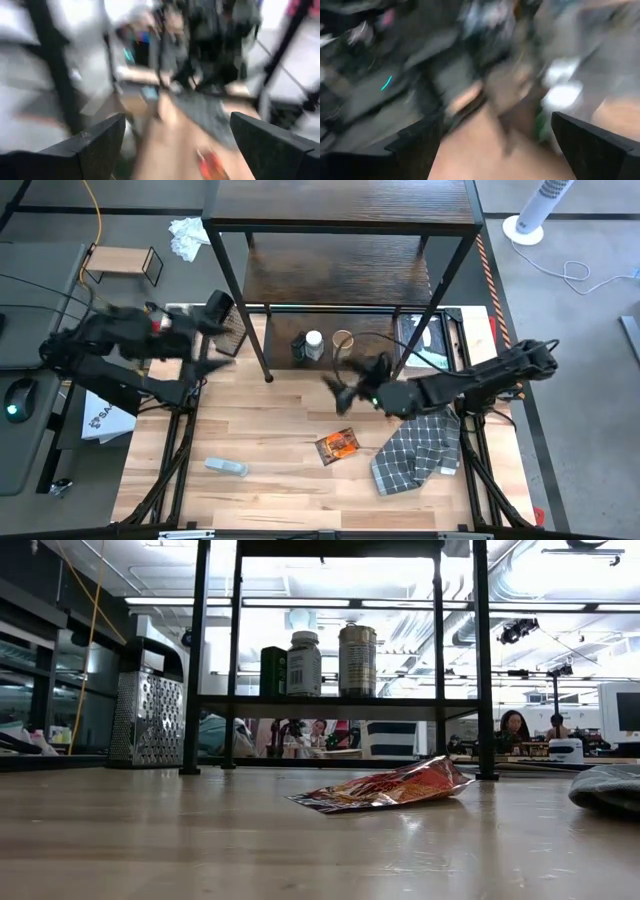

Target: Shelf spices

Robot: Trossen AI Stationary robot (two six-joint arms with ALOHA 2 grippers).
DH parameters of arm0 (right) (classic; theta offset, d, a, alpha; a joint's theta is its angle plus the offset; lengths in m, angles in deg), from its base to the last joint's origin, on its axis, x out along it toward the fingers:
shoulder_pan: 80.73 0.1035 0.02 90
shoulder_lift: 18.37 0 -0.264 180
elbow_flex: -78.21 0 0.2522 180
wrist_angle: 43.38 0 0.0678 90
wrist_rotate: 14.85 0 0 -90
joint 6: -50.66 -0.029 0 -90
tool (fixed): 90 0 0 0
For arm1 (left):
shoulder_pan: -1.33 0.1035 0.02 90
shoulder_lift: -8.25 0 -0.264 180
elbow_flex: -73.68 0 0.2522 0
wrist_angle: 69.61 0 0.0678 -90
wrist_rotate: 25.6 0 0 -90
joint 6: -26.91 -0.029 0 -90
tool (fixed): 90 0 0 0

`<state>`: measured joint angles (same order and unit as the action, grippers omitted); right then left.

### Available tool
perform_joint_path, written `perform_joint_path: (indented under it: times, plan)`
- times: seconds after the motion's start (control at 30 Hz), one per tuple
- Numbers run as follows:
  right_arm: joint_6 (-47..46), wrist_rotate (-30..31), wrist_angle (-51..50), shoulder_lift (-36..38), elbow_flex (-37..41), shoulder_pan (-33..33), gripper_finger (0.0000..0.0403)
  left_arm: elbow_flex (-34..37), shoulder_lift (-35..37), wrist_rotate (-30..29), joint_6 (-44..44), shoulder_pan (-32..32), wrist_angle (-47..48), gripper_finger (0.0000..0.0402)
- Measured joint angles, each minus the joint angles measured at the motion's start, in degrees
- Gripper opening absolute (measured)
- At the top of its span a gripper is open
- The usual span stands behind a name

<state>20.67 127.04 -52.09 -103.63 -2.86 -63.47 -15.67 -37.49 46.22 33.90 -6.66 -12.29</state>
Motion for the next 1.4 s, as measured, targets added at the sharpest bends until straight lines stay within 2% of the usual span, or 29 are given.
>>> perform_joint_path:
  times: [0.1,0.2,0.3,0.4,0.5,0.63,0.77,0.9,1.07,1.23,1.4]
  plan:
    - [-13.5,-12.5,-23.3,-1.1,-8.3,2.2,0.0366,0.0,-5.0,4.9,6.1,-1.3,6.2,0.0355]
    - [-19.5,-26.0,-46.7,-5.5,-17.6,3.9,0.0366,1.1,-11.2,6.0,7.8,-4.4,8.2,0.0355]
    - [-19.0,-32.4,-63.3,-10.5,-23.7,5.9,0.0366,2.9,-17.6,5.9,9.2,-8.5,4.8,0.0354]
    - [-19.7,-34.8,-70.0,-13.7,-23.8,7.8,0.0366,5.8,-22.9,5.8,13.9,-12.2,-3.9,0.0353]
    - [-21.7,-37.5,-64.7,-14.4,-17.4,9.7,0.0362,10.1,-26.3,4.9,23.4,-15.8,-17.0,0.0353]
    - [-24.2,-40.9,-53.2,-13.5,-7.6,10.1,0.0340,15.7,-28.4,-4.9,35.1,-21.0,-30.8,0.0353]
    - [-26.7,-41.4,-41.7,-11.5,0.7,7.5,0.0315,19.2,-29.8,-12.9,44.1,-24.2,-31.2,0.0353]
    - [-30.4,-44.2,-29.5,-10.7,7.3,3.4,0.0308,21.8,-30.5,-14.4,51.2,-26.0,-31.1,0.0353]
    - [-35.0,-46.5,-28.6,-11.0,11.2,-0.7,0.0307,23.3,-30.4,-14.3,54.7,-27.6,-30.4,0.0353]
    - [-35.7,-48.9,-23.7,-11.1,11.9,-1.3,0.0307,23.4,-30.8,-15.6,55.0,-28.5,-26.2,0.0353]
    - [-38.3,-48.7,-25.0,-12.1,11.9,-1.0,0.0307,23.4,-32.9,-15.5,55.0,-28.7,-22.8,0.0353]
